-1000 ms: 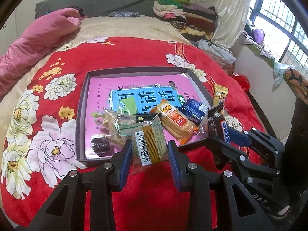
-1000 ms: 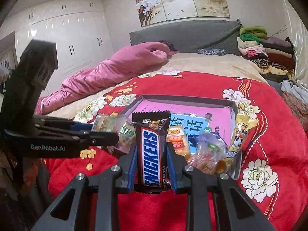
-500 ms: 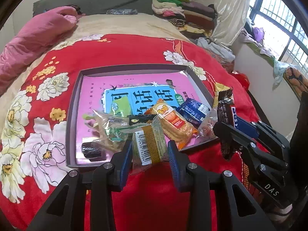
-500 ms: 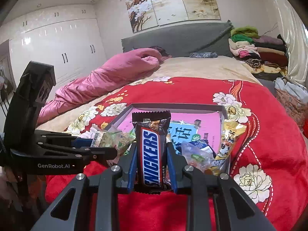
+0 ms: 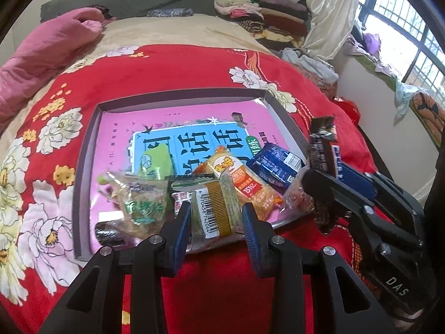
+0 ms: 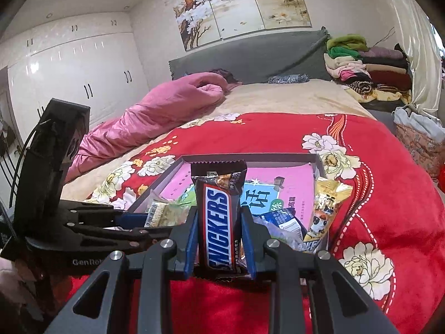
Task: Organize snacks
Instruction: 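Carry both held snacks up over the pink box tray with both tools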
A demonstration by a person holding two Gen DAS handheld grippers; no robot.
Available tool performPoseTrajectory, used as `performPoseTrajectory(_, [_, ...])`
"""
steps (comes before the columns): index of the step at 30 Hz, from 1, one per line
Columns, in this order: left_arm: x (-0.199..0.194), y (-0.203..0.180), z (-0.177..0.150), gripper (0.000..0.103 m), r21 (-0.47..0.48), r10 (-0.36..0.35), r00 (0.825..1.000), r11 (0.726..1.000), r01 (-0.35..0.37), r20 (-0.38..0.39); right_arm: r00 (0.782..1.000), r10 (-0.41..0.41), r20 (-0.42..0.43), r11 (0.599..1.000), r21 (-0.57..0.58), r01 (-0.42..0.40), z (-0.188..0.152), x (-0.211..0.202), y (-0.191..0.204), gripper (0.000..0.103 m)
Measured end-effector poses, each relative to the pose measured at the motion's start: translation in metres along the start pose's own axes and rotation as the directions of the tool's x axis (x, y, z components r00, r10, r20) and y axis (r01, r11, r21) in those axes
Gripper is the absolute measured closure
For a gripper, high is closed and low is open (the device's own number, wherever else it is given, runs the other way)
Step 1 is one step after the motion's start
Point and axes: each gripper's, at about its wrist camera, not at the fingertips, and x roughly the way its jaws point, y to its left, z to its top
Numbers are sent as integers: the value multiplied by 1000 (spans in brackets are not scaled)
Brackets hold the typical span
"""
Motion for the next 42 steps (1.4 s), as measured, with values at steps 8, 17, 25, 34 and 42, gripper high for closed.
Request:
performPoseTrajectory(8, [12, -8, 7, 65, 18, 3, 1000, 1000, -3, -12, 1000, -14, -17, 1000, 14, 14, 2, 18, -11, 74])
performPoseTrajectory(17, [22, -10, 8, 65, 23, 12, 999, 1000, -11, -31, 999, -11, -43, 999, 39, 13, 1, 31, -22, 74])
performPoseTrajectory(25, [26, -7, 7, 65, 28, 15, 999, 1000, -14, -32, 998, -10, -57, 999, 33, 12, 0, 35, -22, 74])
performPoseTrajectory(34, [28, -7, 8, 65, 36, 34, 999, 999, -34, -24, 998, -22, -66, 999, 38, 25, -2, 40, -24, 74])
performPoseTrajectory(42, [29, -8, 9, 65, 43, 47, 999, 998, -46, -25, 997, -17, -72, 998, 51, 21, -3, 42, -28, 74])
